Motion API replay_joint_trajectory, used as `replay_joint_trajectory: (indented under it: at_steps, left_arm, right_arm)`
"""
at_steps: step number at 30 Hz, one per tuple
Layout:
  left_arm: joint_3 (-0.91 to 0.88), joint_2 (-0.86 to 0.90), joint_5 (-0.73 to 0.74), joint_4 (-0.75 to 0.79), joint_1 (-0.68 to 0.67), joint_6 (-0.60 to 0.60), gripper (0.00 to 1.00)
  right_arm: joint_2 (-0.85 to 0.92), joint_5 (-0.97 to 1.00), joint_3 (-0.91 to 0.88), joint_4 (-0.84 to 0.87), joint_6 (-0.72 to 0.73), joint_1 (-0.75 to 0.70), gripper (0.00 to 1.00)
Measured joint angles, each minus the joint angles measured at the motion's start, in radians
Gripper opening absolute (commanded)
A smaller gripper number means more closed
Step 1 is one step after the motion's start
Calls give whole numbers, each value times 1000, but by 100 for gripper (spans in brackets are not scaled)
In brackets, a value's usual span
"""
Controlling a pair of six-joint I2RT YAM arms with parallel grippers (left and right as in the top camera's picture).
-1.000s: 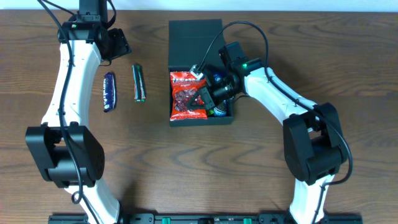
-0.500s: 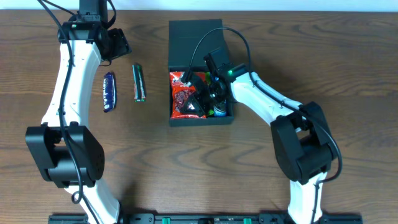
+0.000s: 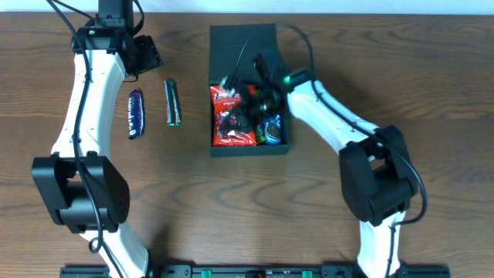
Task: Pack container
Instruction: 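Push the red bag down into the box with the right gripper, then grasp the green-wrapped bar with the left gripper and place it in box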
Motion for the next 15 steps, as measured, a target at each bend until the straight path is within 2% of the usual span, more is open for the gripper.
replay_joint_trajectory:
  at_steps: [10,15]
  left_arm:
    - [-4,4,2,-30,0,19,78]
    - [-4,76,34,-26,-1,41,70]
  right_arm:
    - [-189,-24,71,23,0,-189,1]
    - [-192,-24,72,-14,1,-270,1]
